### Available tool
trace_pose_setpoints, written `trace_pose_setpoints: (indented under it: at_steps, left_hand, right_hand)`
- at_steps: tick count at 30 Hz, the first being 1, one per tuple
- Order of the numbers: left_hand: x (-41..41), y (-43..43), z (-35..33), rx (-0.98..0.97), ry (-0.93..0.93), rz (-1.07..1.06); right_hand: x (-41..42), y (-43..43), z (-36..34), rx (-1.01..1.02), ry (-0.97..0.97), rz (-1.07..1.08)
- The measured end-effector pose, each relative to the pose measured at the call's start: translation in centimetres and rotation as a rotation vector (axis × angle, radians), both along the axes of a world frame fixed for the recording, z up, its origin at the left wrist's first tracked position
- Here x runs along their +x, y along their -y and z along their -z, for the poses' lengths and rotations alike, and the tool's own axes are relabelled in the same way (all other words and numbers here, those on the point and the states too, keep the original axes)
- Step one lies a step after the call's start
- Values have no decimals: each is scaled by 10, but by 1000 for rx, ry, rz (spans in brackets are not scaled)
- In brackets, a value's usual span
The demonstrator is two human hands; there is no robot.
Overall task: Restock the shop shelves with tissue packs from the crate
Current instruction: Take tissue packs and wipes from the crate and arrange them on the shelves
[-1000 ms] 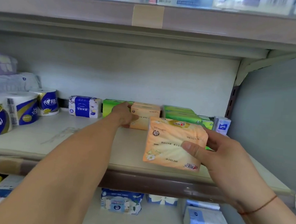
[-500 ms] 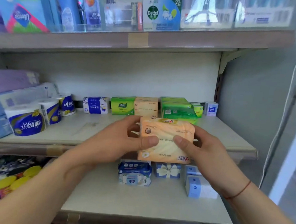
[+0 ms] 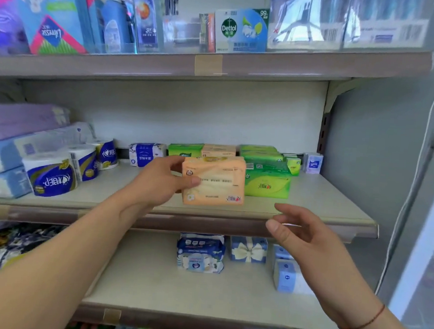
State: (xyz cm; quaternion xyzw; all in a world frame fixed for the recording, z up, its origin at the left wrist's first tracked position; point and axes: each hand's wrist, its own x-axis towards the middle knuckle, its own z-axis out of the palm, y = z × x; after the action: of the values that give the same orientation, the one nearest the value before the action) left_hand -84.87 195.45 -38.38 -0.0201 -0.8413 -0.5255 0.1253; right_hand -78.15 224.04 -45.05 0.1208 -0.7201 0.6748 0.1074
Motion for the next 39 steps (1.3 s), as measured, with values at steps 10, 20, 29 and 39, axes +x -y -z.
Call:
trace_pose_setpoints:
  at_steps: [10, 20, 29, 39]
  left_hand:
    - [-149, 10, 38, -42, 117, -64]
    - [-223, 12, 47, -298, 69, -127]
    - [-231, 0, 42, -494, 89, -242]
    - [-83, -23, 19, -223, -250, -246]
  right_hand:
    - [-4, -5, 15, -77, 15, 2]
    - [-28, 1, 28, -93, 59, -13]
    - [-38, 6, 23, -63, 47, -15]
    - [-17, 18, -20, -8, -73, -19]
